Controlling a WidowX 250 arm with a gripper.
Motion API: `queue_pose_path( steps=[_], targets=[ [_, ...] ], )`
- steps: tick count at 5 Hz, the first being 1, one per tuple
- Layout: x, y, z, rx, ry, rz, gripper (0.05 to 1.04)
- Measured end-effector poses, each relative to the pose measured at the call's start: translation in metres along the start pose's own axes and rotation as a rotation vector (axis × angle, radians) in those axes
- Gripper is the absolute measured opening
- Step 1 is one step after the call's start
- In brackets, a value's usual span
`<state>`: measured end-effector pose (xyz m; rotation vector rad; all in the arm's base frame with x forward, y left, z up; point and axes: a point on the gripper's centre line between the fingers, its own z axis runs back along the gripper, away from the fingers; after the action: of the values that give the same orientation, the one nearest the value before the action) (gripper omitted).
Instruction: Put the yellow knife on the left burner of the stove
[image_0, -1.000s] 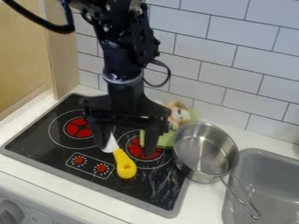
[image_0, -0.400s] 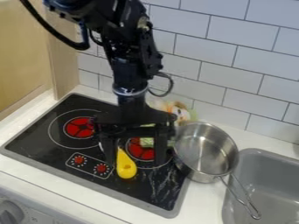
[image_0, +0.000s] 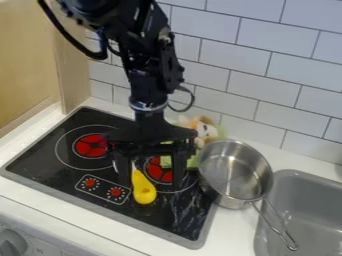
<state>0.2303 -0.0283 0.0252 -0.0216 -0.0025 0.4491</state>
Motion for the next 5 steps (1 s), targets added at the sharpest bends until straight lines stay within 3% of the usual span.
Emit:
queue_pose_path(
  steps=[2,3,4,5],
  targets=[
    [0.01,0.003,-0.014,0.054,0.001,0.049,0.999],
    [0.011,0.003,-0.019,0.069,0.005,0.066,0.931],
    [0.012,0.004,-0.021,0.074,-0.003,0.07,0.618],
    [0.012,0.004,-0.021,0.084,-0.011,0.073,0.421]
  ],
)
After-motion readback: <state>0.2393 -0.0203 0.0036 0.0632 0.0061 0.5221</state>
